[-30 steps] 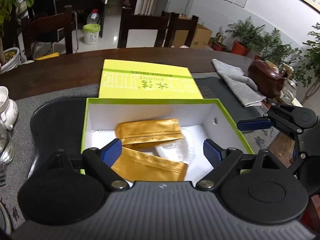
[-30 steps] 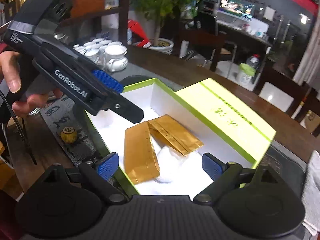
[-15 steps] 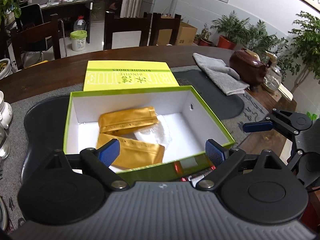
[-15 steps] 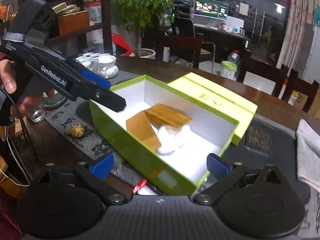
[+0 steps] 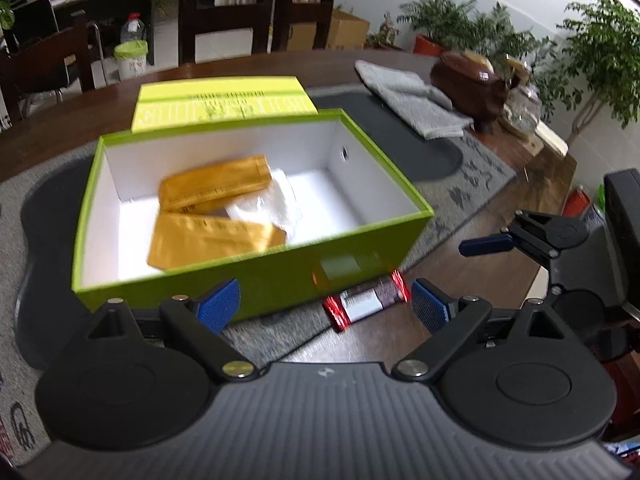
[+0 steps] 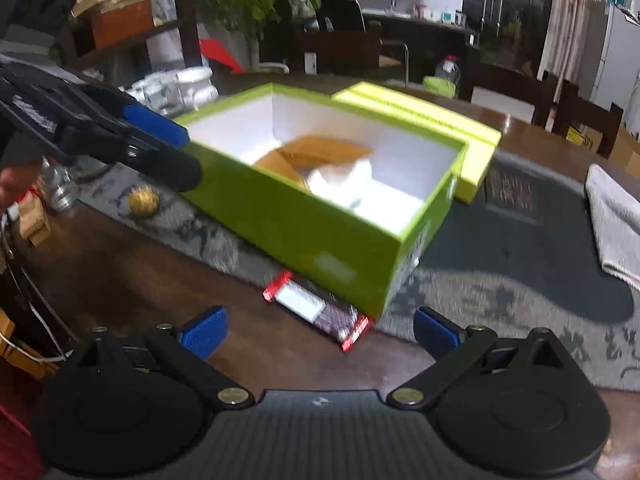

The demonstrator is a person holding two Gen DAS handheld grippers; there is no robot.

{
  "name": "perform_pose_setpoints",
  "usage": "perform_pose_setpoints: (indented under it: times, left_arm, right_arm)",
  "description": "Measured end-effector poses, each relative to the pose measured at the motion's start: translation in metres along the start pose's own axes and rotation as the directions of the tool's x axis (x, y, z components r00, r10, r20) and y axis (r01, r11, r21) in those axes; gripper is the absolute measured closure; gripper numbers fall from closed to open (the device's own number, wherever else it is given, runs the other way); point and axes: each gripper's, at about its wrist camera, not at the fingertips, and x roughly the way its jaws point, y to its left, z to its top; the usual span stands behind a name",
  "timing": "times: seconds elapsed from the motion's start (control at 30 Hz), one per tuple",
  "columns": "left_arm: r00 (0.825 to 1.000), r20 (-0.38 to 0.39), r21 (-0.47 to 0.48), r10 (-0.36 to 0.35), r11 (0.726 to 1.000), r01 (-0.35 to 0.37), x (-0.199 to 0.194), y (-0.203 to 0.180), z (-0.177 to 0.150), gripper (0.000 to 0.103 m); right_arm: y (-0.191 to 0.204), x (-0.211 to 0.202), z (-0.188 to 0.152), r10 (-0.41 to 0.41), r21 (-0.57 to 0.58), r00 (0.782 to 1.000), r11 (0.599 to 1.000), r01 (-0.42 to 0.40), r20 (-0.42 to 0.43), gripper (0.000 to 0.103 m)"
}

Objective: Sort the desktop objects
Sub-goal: 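Move the left gripper down to the Hershey's chocolate bar beside the box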

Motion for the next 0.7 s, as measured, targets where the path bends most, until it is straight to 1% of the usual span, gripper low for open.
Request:
perform_pose_setpoints:
  times: [0.17, 0.33, 0.5, 0.7]
  left_arm:
    - [0.999, -0.054, 0.002, 0.0, 1.0, 0.0, 0.016, -0.004, -0.011, 0.011]
    - [0.997, -0.082, -0.011, 0.007, 1.0, -0.008, 0.022, -0.003, -0.016, 0.011]
    - [0.996, -0.092, -0.032, 0.015, 0.999, -0.018, 0.026, 0.001, -0.017, 0.011]
    - [0.996, -0.093, -0.054, 0.015, 0.998, -0.02, 0.031, 0.004, -0.013, 0.011]
  right_arm:
    - [-0.003, 0.016, -0.012, 0.01, 0.023, 0.999, 1.0, -0.009, -0.041, 0.002]
    - [-0.003, 0.03, -0.016, 0.023, 0.031, 0.998, 0.999, -0.022, -0.056, 0.002]
    - [-0.004, 0.042, -0.015, 0.053, 0.056, 0.997, 0.997, -0.05, -0.057, 0.002]
    - [-0.001, 0.056, -0.014, 0.066, 0.077, 0.996, 0.995, -0.062, -0.056, 0.002]
